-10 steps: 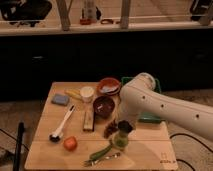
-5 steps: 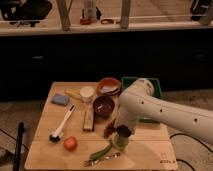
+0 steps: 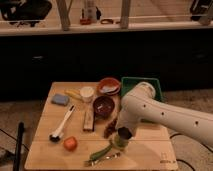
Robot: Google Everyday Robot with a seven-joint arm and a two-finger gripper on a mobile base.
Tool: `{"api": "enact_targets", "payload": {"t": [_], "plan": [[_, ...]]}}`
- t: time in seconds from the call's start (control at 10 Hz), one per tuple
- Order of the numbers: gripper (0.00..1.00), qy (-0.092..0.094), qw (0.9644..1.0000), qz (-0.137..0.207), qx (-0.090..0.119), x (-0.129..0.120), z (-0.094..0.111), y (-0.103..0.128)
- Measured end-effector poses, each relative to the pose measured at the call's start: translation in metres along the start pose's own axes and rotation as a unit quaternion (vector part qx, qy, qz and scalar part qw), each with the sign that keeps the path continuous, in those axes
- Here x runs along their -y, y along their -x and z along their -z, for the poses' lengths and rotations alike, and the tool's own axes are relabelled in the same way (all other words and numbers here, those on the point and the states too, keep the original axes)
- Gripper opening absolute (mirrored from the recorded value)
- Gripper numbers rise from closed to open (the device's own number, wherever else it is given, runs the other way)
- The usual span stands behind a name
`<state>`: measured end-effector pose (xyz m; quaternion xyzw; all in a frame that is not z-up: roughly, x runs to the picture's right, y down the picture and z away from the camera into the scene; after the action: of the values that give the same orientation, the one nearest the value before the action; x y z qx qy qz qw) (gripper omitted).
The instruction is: Stack cups into tray
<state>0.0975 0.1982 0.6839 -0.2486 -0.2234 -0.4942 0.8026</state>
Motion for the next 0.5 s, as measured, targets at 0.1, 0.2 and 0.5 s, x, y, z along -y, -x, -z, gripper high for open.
{"api": "enact_targets", "payload": {"t": [0.1, 0.2, 0.5], "plan": [[0.26, -0.001, 1.0000, -0.002, 0.002, -0.0003, -0.0015, -0.0008], [0.34, -0.002, 1.0000, -0.004, 0.004, -0.0002, -0.0026, -0.0013], [0.66, -0.001, 0.9999, -0.006, 0.013, -0.0004, -0.0066, -0.0027]]}}
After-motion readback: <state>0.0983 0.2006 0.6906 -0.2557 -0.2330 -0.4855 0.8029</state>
